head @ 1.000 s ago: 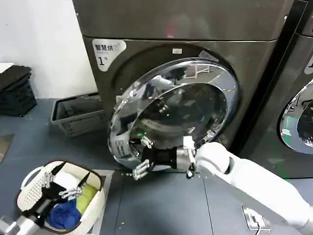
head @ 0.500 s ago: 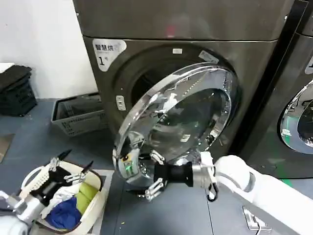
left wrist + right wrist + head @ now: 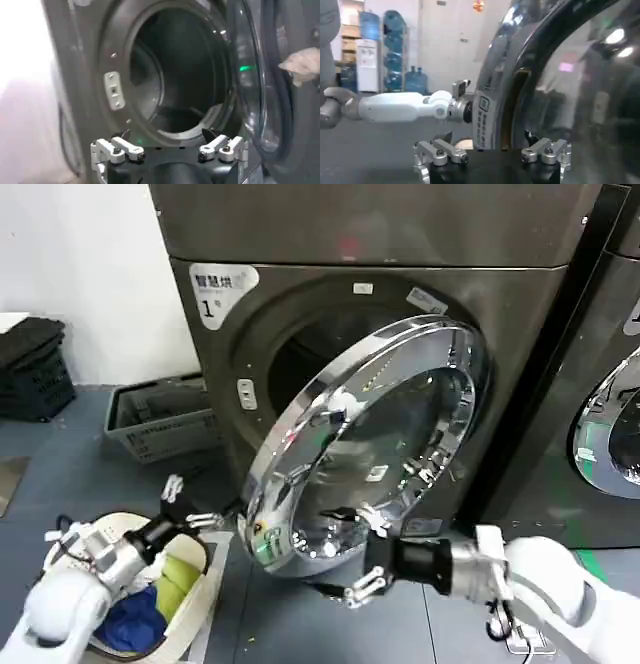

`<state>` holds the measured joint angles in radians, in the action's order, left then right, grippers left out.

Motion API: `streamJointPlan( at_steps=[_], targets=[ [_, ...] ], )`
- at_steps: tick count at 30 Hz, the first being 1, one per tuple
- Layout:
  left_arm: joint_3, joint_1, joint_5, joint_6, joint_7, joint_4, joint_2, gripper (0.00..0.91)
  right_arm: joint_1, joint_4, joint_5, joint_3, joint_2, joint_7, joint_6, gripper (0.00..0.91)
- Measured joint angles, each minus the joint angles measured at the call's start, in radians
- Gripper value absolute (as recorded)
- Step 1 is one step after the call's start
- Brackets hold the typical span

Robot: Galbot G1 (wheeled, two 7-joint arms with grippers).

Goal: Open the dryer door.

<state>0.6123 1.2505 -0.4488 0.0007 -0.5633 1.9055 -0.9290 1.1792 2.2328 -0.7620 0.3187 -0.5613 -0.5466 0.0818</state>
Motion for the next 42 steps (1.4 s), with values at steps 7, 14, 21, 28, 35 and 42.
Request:
streamJointPlan(
  at_steps=[7, 14, 21, 28, 35, 42],
  targets=[
    [-0.150, -0.136, -0.011, 0.000, -0.005, -0.046, 0.023, 0.907, 0.312, 0.035, 0.095, 0.342, -0.099, 0.077, -0.001, 0.907],
    [-0.275, -0.258, -0.035, -0.013, -0.018, -0.091, 0.024, 0.907, 0.588, 0.064, 0.205, 0.649, -0.308, 0.216, -0.037, 0.907],
    [-0.392, -0.378, -0.055, -0.038, -0.023, -0.147, 0.021, 0.907, 0.753, 0.034, 0.308, 0.867, -0.551, 0.373, -0.059, 0.907],
    [-0.494, -0.492, -0.071, -0.048, -0.024, -0.193, -0.001, 0.907, 0.773, -0.014, 0.342, 1.062, -0.763, 0.532, 0.002, 0.907],
    [-0.593, -0.568, -0.076, -0.060, -0.025, -0.224, -0.015, 0.907, 0.742, -0.093, 0.358, 1.242, -0.897, 0.639, 0.067, 0.907],
    [-0.679, -0.632, -0.081, -0.068, -0.024, -0.258, -0.043, 0.907, 0.707, -0.214, 0.357, 1.397, -0.954, 0.709, 0.050, 0.907]
  ],
)
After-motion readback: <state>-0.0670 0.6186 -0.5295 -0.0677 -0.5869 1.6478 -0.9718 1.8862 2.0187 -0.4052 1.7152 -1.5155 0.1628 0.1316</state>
